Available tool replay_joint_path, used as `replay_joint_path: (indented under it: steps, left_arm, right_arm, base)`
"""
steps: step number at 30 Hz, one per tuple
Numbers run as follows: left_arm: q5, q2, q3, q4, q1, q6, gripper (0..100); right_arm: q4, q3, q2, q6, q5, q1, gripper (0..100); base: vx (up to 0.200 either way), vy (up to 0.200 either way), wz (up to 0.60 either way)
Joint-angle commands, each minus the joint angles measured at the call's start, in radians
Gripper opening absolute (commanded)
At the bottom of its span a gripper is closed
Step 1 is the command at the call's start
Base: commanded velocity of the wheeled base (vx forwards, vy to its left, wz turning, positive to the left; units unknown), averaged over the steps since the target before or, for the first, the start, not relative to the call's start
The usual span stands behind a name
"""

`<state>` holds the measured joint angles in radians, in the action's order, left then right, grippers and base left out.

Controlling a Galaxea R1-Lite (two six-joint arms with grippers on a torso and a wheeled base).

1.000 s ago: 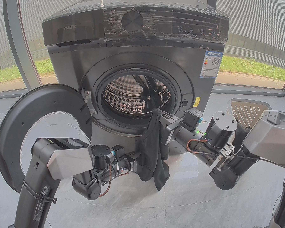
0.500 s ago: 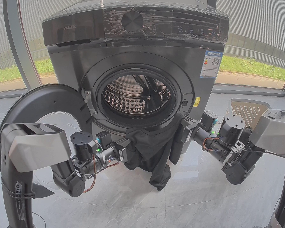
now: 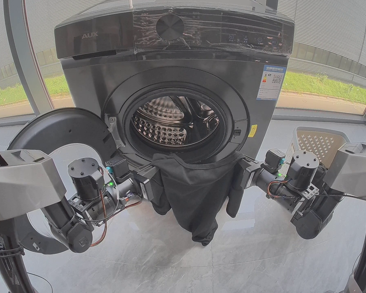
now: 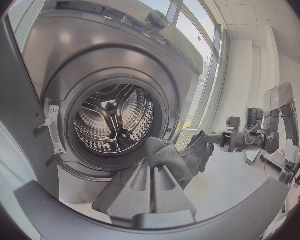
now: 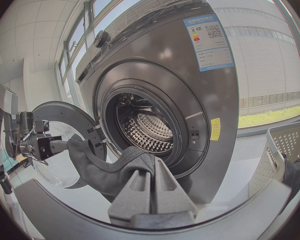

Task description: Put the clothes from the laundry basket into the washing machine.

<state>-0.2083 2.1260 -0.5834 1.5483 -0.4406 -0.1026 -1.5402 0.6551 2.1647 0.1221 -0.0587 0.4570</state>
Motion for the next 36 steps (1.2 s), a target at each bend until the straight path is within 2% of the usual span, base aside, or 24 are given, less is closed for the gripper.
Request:
replay_joint_path:
  steps: [1, 11, 14, 16, 17, 19, 23, 25, 27, 31, 36]
  left_arm:
    - [0.000, -0.078, 0.040, 0.001, 0.000, -0.003, 0]
    - [0.001, -0.118, 0.062, 0.001, 0.017, -0.016, 0]
    - [0.003, -0.123, 0.065, 0.001, 0.033, -0.028, 0]
    - [0.010, -0.124, 0.071, 0.001, 0.040, -0.029, 0]
    - [0.030, -0.138, 0.085, 0.001, 0.053, -0.032, 0]
    - [0.038, -0.161, 0.099, 0.001, 0.066, -0.046, 0]
    - [0.041, -0.208, 0.086, 0.001, 0.068, -0.100, 0]
    - [0.041, -0.236, 0.076, -0.001, 0.068, -0.109, 0]
    - [0.041, -0.250, 0.073, -0.001, 0.069, -0.112, 0]
    - [0.041, -0.253, 0.066, -0.001, 0.066, -0.098, 0]
    - [0.041, -0.255, 0.065, -0.001, 0.074, -0.100, 0]
  right_arm:
    - [0.000, -0.014, 0.000, -0.001, 0.002, 0.002, 0]
    - [0.000, -0.015, -0.002, -0.001, 0.005, 0.008, 0]
    - [0.000, -0.012, 0.003, -0.001, 0.010, 0.011, 0]
    - [0.000, -0.014, 0.006, -0.001, 0.011, 0.011, 0]
    - [0.000, -0.019, 0.009, -0.001, 0.011, 0.005, 0]
    - [0.000, -0.020, 0.012, -0.001, 0.008, -0.004, 0]
    - [0.000, -0.019, 0.021, -0.010, 0.008, -0.035, 0]
    - [0.000, -0.023, 0.021, -0.010, 0.008, -0.037, 0]
    - [0.000, -0.037, 0.023, -0.012, 0.008, -0.034, 0]
    - [0.000, -0.042, 0.029, -0.012, 0.008, -0.024, 0]
    - [0.000, -0.042, 0.020, -0.010, 0.011, -0.028, 0]
  base:
    - [0.000, 0.000, 0.00]
    - [0.000, 0.000, 0.00]
    - [0.000, 0.000, 0.00]
    - [0.000, 0.000, 0.00]
    - [0.000, 0.000, 0.00]
    - [0.000, 0.000, 0.00]
    - [0.000, 0.000, 0.00]
    - [0.000, 0.000, 0.00]
    - [0.000, 0.000, 0.00]
    - [0.000, 0.000, 0.00]
    - [0.000, 0.000, 0.00]
